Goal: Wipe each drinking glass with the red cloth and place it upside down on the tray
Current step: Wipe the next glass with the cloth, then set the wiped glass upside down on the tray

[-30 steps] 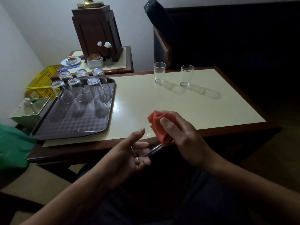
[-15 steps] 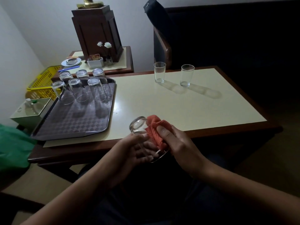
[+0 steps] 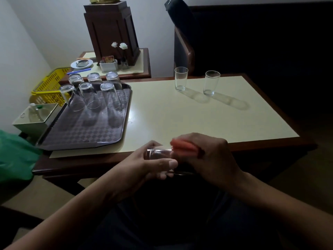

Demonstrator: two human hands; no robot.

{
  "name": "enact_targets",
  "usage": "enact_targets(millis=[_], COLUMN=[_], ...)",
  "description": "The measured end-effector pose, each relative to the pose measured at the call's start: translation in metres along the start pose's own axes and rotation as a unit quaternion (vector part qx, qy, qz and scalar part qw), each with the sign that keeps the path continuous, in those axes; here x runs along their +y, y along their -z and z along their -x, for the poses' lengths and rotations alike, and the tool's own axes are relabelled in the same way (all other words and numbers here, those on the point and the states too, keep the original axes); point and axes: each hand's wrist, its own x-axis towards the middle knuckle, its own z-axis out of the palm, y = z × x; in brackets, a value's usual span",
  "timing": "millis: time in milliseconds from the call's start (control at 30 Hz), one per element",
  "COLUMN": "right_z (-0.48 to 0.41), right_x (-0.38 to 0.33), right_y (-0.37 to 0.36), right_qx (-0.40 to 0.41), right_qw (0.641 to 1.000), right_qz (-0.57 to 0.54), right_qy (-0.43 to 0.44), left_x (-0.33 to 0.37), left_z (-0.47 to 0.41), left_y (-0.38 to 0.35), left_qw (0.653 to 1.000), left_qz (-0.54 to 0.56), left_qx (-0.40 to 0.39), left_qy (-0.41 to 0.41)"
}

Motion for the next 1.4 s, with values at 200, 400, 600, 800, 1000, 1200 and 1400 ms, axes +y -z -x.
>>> enact_targets(millis=[200,400,600,800,1000,1200,1400], right_z=[-0.007,-0.016,-0.027,-0.037,-0.057,-0.079,-0.093], right_x=[-0.017,-0.014,0.009,0.024,0.029,0.036,0.037], right_y=[-0.009,0.004,0.011,0.0,-0.022,-0.052,-0.082], right_qx=[-0.17,-0.23,-0.137,-0.107,-0.057,-0.046,-0.024], right_qw=[0.69,0.657,0.738,0.754,0.768,0.806,0.84], right_qz=[-0.514,-0.501,-0.457,-0.43,-0.44,-0.385,-0.359], right_qy=[-0.481,-0.514,-0.477,-0.485,-0.462,-0.446,-0.406], left_x=[0.006,0.012,0.014,0.018,0.028,0.038,0.038], left_z=[0.002,0.006,0.002,0.003,-0.004,-0.021,-0.035], left_y=[0.01,0.024,0.063,0.099,0.165,0.238,0.298], left_qw=[0.918,0.912,0.867,0.869,0.843,0.796,0.752], left_qz=[-0.289,-0.291,-0.366,-0.301,-0.31,-0.373,-0.428], left_qx=[0.054,0.114,0.243,0.336,0.396,0.454,0.496], left_qy=[-0.265,-0.266,-0.236,-0.202,-0.192,-0.144,-0.07])
